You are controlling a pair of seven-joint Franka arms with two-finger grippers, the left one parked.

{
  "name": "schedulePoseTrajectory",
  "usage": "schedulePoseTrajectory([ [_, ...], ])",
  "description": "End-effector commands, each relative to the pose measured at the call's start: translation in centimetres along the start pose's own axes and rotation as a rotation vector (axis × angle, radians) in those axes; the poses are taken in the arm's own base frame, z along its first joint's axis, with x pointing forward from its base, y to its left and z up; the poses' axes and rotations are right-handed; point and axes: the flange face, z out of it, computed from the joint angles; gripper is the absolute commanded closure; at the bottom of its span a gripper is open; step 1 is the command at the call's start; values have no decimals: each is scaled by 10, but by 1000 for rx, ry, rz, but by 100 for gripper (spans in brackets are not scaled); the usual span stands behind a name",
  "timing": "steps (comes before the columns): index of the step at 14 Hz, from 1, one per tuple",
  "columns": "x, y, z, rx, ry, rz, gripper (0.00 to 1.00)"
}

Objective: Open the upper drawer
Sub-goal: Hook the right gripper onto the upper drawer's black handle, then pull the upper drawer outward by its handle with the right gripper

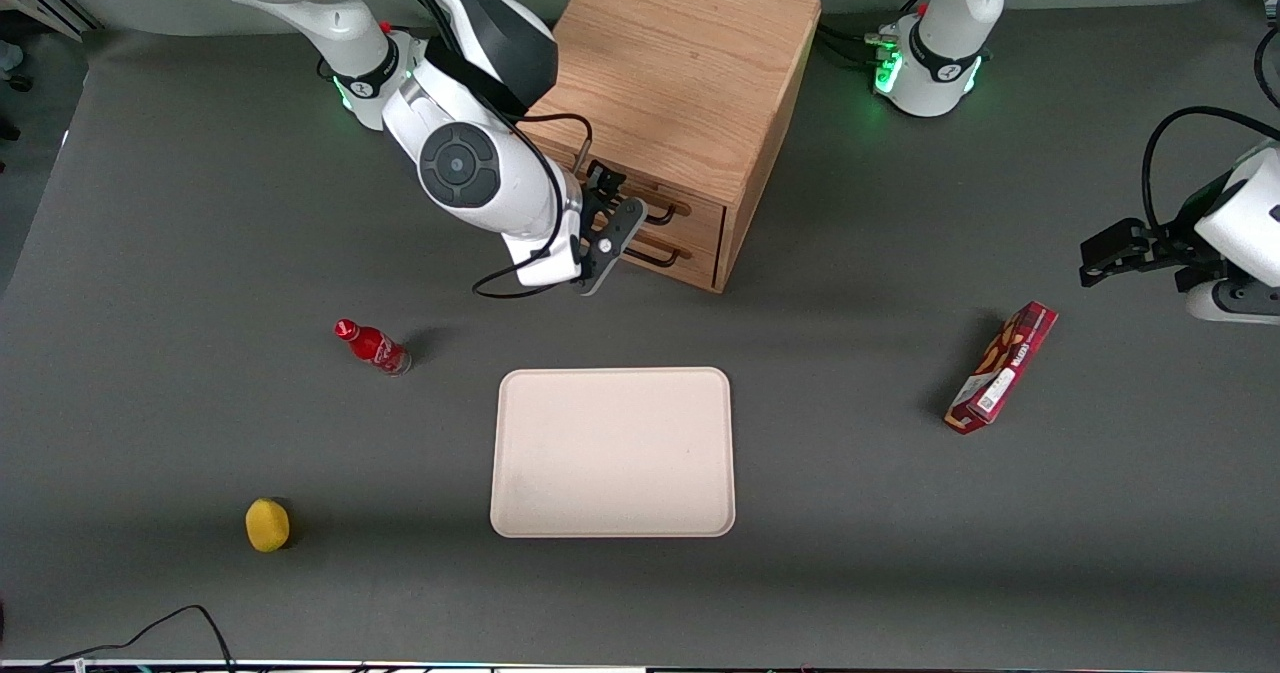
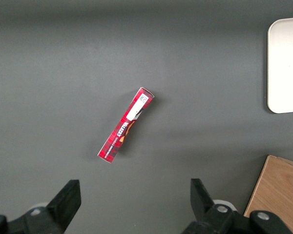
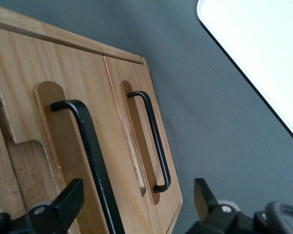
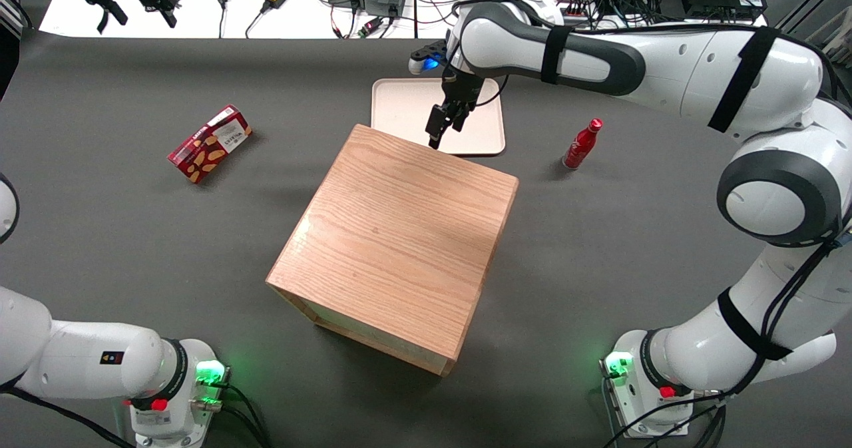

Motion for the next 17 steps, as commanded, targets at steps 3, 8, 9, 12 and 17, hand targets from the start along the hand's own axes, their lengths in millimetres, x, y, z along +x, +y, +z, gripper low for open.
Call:
schedulePoseTrajectory([
  [3, 3, -4, 16, -31, 1, -27, 0],
  [8, 7, 4, 31, -35, -1, -28, 0],
  [9, 8, 9, 33, -48, -4, -30, 0],
  [12, 16, 27, 26, -69, 12, -26, 0],
  [17, 35, 81, 5, -99, 46, 9, 0],
])
